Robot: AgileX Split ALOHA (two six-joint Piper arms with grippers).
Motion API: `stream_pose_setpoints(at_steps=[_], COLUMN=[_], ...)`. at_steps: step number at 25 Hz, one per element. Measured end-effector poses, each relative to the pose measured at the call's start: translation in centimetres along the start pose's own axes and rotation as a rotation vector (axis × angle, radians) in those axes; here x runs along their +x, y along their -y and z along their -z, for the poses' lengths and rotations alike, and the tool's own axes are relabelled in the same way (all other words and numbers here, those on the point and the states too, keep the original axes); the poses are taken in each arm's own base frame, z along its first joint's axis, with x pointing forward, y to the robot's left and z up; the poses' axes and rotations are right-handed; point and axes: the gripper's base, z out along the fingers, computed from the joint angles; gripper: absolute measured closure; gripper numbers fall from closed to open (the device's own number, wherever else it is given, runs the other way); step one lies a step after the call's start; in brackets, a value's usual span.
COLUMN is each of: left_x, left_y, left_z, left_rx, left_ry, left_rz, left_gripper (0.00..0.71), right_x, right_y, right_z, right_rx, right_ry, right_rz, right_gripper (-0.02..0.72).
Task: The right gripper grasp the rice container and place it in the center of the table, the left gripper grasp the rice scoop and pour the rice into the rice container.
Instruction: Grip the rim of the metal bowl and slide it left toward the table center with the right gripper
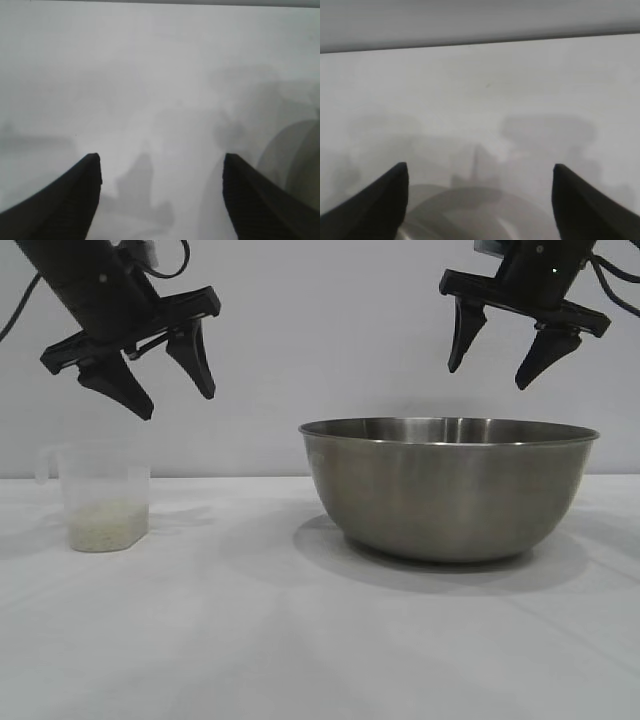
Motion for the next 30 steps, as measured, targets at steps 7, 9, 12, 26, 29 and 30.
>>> stream_pose_setpoints(at_steps=[7, 9, 12, 26, 29, 30], left_x=[0.0, 0.0, 0.0, 0.0, 0.0, 0.0], left_y=[0.0, 0.0, 0.0, 0.0, 0.0, 0.0], left_z=[0.0, 0.0, 0.0, 0.0, 0.0, 0.0], left_rx=[-0.001, -0.001, -0.001, -0.001, -0.001, -0.001], left_ry=[0.002, 0.002, 0.002, 0.002, 0.002, 0.002], left_rz=[0.0, 0.0, 0.0, 0.0, 0.0, 0.0], left_gripper=[0.257, 0.257, 0.257, 0.257, 0.257, 0.257], right_x=[0.0, 0.0, 0.3, 3.8, 4.0, 4.0], right_y=[0.0, 0.0, 0.0, 0.6, 0.6, 0.6], right_z=[0.0, 0.0, 0.0, 0.8, 1.0, 1.0], right_rx=[0.0, 0.0, -0.002, 0.05, 0.053, 0.053], right_ry=[0.002, 0.002, -0.033, -0.43, -0.459, -0.461], right_rz=[0.0, 0.0, 0.009, 0.085, 0.088, 0.087], right_gripper=[0.171, 0.171, 0.171, 0.171, 0.171, 0.171])
